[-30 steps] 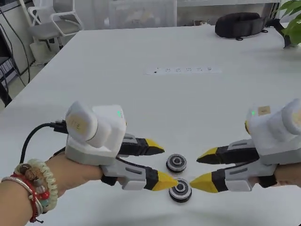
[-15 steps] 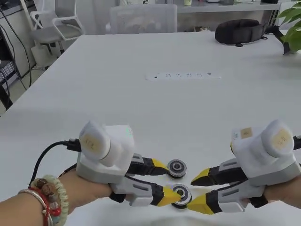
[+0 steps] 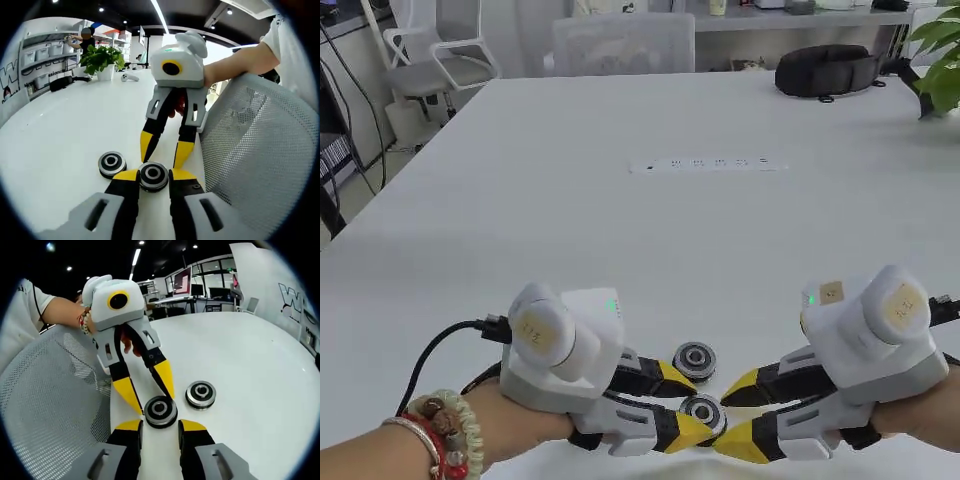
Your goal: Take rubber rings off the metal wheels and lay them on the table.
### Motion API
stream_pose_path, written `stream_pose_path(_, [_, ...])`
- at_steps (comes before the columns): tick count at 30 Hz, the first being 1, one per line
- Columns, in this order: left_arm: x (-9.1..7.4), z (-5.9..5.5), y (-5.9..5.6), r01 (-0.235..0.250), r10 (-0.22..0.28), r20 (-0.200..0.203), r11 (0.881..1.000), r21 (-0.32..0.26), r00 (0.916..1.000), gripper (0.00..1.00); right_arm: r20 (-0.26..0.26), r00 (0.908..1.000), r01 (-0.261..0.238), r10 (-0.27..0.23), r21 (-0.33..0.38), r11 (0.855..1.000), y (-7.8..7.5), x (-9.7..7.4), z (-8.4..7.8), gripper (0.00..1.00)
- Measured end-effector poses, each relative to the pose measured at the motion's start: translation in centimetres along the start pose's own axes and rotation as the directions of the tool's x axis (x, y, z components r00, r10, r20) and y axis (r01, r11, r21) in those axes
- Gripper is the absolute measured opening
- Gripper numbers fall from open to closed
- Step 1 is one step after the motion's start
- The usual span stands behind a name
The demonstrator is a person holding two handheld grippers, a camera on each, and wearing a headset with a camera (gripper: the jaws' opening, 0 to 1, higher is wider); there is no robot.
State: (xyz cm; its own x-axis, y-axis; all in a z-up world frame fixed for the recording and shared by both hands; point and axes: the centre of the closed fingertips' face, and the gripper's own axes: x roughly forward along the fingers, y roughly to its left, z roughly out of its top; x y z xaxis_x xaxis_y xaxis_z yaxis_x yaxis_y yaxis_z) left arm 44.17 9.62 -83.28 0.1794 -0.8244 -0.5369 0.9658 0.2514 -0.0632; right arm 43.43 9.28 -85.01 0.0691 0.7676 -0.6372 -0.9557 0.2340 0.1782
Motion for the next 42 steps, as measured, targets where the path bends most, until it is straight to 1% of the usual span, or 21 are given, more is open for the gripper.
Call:
stream_pose_path(3, [0.1,-0.1,0.0,-0.006,0.006,-0.004,1.0,0.023,1.0,0.15,-0.002,1.0,-0.001,0.001,-0.002,1.0,0.0,0.0,0.0,0.25])
stream_pose_path(5, [0.2,0.0,0.0,-0.008,0.008,-0.001,1.0,0.026,1.0,0.13,0.001,1.0,0.002,-0.002,-0.006,1.0,0.0,0.0,0.0,0.25])
stream_pose_path(6, [0.3,0.1,0.1,-0.011,0.011,0.005,0.999,0.037,0.9999,0.12,0.002,1.0,0.003,-0.003,-0.006,1.0,-0.1,0.0,0.1,0.25])
stream_pose_path(9, [0.4,0.0,-0.1,-0.003,0.003,0.001,0.999,0.042,1.0,0.11,0.006,1.0,0.008,-0.008,-0.006,1.0,-0.1,0.0,0.1,0.23])
stream_pose_path(12, [0.4,-0.1,-0.1,-0.008,0.008,0.002,0.998,0.058,1.0,0.11,0.007,0.9999,0.012,-0.012,-0.012,1.0,-0.2,0.0,0.1,0.22])
stream_pose_path(16, [0.3,-0.1,0.1,-0.022,0.021,0.008,0.997,0.076,0.9997,0.08,-0.002,0.9999,0.016,-0.016,-0.029,0.999,-0.2,0.0,0.0,0.21])
stream_pose_path(19, [0.3,0.0,0.0,-0.018,0.017,0.013,0.996,0.084,0.9998,0.08,-0.01,0.9998,0.015,-0.015,-0.037,0.999,-0.2,0.1,-0.2,0.19])
stream_pose_path(23, [0.3,0.0,0.0,-0.016,0.015,0.018,0.997,0.08,0.9997,0.08,-0.017,0.9997,0.018,-0.019,-0.065,0.998,-0.2,0.1,-0.3,0.18])
stream_pose_path(30, [0.3,0.0,0.0,-0.014,0.012,0.029,0.997,0.078,0.9995,0.08,-0.039,0.9988,0.025,-0.029,-0.097,0.995,-0.4,0.0,-0.6,0.1])
stream_pose_path(33, [0.3,0.0,0.1,-0.009,0.005,0.051,0.998,0.062,0.9987,0.08,-0.044,0.9984,0.03,-0.035,-0.11,0.994,-0.5,-0.1,-0.6,0.07])
stream_pose_path(35, [0.3,-0.1,0.2,-0.005,0.001,0.065,0.998,0.055,0.9979,0.08,-0.05,0.9976,0.043,-0.049,-0.12,0.992,-0.8,-0.2,-0.7,0.02])
stream_pose_path(36, [0.2,-0.1,0.2,-0.004,0.0,0.068,0.998,0.055,0.9977,0.08,-0.05,0.9975,0.045,-0.051,-0.117,0.992,-0.8,-0.2,-0.6,0.01])
stream_pose_path(37, [0.2,-0.1,0.2,-0.003,-0.001,0.07,0.998,0.057,0.9975,0.08,-0.049,0.9966,0.06,-0.066,-0.105,0.993,-1.1,-0.3,-0.6,0.0])
stream_pose_path(38, [0.2,-0.1,0.2,-0.002,-0.002,0.072,0.998,0.057,0.9974,0.08,-0.047,0.9967,0.061,-0.066,-0.105,0.993,-1.2,-0.3,-0.5,0.0])
stream_pose_path(40, [0.2,-0.1,0.2,-0.004,0.0,0.072,0.999,0.053,0.9974,0.08,-0.045,0.9967,0.063,-0.067,-0.076,0.995,-1.2,-0.4,-0.5,0.0])
stream_pose_path(42, [0.3,-0.1,0.2,-0.007,0.003,0.069,0.998,0.061,0.9976,0.08,-0.046,0.9967,0.064,-0.067,-0.062,0.996,-1.3,-0.4,-0.5,0.0])
